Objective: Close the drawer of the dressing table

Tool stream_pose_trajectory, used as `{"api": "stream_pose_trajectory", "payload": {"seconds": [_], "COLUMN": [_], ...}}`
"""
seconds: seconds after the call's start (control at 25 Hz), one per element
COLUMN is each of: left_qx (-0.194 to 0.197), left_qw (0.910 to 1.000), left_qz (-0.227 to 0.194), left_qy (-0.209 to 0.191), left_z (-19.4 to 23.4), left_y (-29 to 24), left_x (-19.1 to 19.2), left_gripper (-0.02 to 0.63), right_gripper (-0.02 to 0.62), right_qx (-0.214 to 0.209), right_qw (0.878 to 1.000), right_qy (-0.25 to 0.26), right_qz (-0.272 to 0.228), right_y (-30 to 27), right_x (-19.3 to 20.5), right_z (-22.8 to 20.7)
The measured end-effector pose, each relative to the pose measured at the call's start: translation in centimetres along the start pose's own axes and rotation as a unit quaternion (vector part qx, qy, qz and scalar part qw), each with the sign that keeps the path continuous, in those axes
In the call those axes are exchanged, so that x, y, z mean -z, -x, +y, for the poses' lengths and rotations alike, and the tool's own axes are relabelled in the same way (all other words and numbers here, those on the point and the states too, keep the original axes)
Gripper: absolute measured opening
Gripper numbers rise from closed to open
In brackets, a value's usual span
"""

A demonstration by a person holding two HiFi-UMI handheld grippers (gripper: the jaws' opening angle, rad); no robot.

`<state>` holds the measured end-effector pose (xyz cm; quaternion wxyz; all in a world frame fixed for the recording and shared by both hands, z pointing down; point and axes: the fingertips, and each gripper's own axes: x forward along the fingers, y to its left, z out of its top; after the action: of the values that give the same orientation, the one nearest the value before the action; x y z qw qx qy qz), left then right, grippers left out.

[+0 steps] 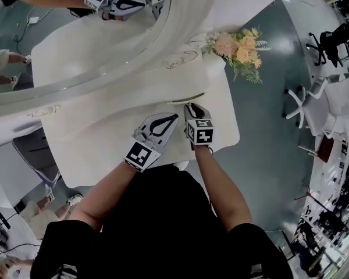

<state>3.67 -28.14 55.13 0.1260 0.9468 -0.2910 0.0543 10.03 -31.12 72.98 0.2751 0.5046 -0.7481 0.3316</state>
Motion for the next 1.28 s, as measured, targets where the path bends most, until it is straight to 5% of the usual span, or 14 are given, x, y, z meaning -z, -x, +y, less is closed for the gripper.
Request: {"api": "stream_pose_trajectory", "payload": {"seconds": [0.92, 1.28], "left_qx": [-0.029, -0.053], "left_qw": [0.9996, 0.9986], "left_qz": [-0.002, 0.004], "left_qy": [0.0, 0.004], "left_z": [1.5, 0.1], "left_y": [1.4, 2.2], "left_x": [-0.5, -0.8], "left_gripper": [-0.006, -0.006], "right_gripper": [0.108, 0.121], "right_qx": [0.0, -0.034], "right_qw": [1.0, 0.998], "right_qy": [-0.002, 0.013], "right_qz": [-0.02, -0.046], "right_y": [-2.2, 2.6], "right_x": [-2.9, -3.1], "right_z": [-0.3, 1.2]}}
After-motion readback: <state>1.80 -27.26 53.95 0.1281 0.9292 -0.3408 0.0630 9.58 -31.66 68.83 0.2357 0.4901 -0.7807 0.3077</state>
